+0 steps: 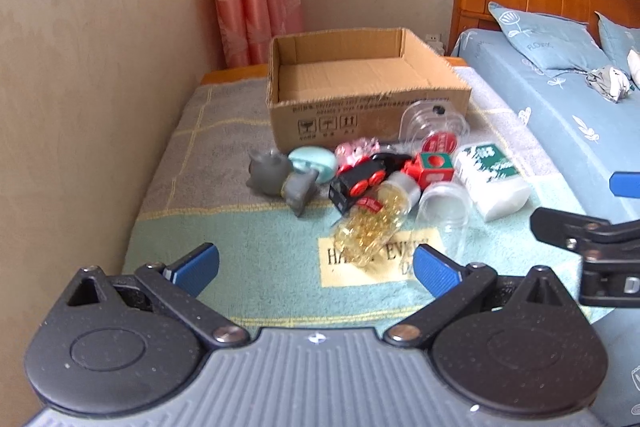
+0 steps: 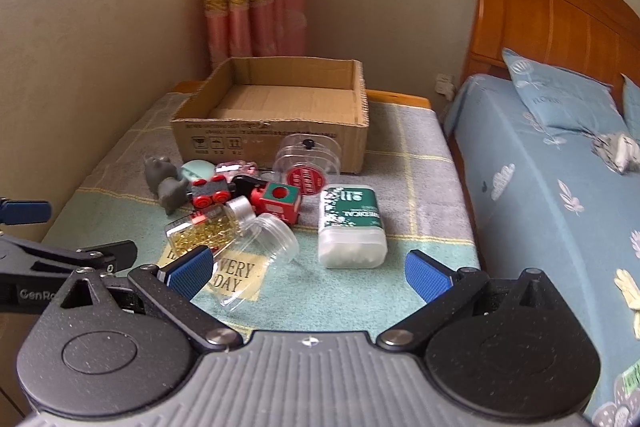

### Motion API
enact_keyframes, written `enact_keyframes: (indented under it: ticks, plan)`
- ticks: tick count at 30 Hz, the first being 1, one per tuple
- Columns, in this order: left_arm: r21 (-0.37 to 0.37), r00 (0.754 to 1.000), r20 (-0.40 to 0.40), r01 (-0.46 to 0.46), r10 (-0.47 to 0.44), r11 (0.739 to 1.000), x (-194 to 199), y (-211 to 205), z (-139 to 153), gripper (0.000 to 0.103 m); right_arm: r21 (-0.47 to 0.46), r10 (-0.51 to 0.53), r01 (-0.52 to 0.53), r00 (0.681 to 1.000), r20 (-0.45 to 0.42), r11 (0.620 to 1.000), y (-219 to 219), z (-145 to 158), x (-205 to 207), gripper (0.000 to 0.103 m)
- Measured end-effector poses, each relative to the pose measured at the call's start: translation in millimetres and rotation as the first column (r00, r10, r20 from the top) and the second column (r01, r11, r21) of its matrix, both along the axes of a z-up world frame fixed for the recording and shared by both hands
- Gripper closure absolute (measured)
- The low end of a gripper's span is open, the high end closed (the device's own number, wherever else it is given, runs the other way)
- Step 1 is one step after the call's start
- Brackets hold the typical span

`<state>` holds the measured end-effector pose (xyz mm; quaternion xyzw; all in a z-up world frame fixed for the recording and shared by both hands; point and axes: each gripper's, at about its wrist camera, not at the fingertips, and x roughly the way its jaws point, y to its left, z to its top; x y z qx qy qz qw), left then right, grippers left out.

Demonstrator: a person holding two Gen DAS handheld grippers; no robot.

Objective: Organize rigid objects

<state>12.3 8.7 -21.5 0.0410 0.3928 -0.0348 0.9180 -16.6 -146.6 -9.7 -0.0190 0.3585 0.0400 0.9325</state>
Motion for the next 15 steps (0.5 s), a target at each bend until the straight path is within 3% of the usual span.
enact_keyframes:
  ticks: [8, 15]
  plan:
    - [-0.027, 0.998, -0.061, 0.025, -0.027, 0.999, 10.8, 14.0, -39.6, 0.001, -0.003, 0.178, -0.178, 0.984, -0.018, 0.984, -4.9, -48.1, 6.1, 0.000]
    - [-0.028, 0.991, -0.122, 0.042, -0.045, 0.999, 27.1, 16.2, -77.3, 0.001, -0.020, 0.240, -0.242, 0.967, -0.082, 0.970, 1.5, -74.8, 8.0, 0.000]
